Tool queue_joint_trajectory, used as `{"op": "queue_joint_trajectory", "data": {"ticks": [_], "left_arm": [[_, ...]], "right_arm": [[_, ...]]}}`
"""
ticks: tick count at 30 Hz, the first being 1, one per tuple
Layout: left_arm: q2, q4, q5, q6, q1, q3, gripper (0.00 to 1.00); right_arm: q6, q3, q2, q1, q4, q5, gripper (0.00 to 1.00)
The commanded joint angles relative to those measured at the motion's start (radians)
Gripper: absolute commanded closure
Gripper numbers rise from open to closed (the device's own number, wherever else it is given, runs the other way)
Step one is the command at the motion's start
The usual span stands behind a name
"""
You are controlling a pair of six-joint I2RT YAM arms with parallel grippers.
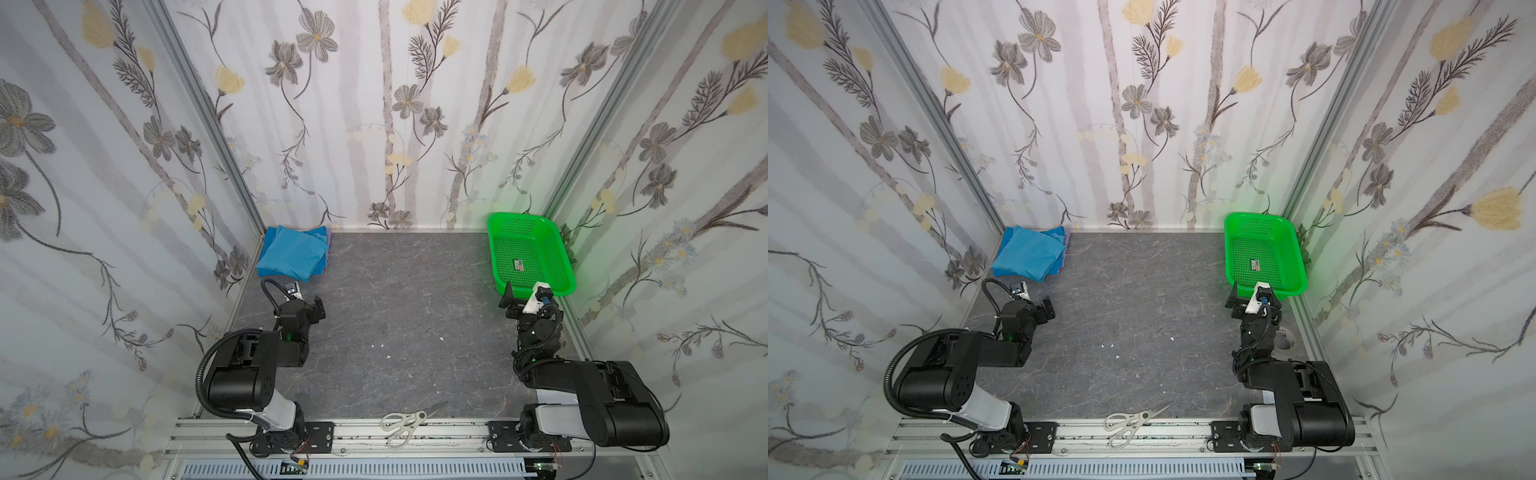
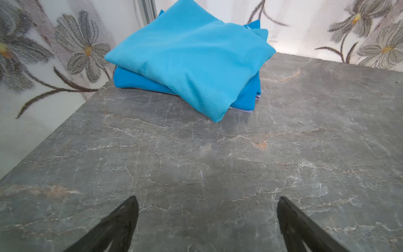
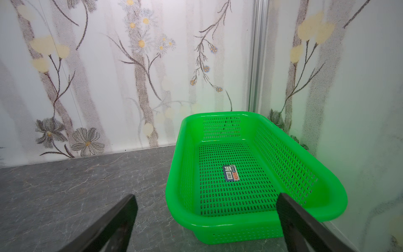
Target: Fold and stack the t-shirts
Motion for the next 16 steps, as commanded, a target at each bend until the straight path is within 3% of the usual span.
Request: {"op": "queue_joint_trajectory", "data": {"ticks": [1, 16], "left_arm": [[0.000, 0.056, 0.000, 0.003, -0.002, 0.013, 0.00], [0.007, 0.046, -0.030, 0.015, -0.017, 0.025, 0.00]], "right_arm": [[0.004, 0.007, 0.001, -0.001, -0.006, -0.008, 0.00], [0.003, 0.010, 0.000, -0.003, -0.011, -0.012, 0.00]]}}
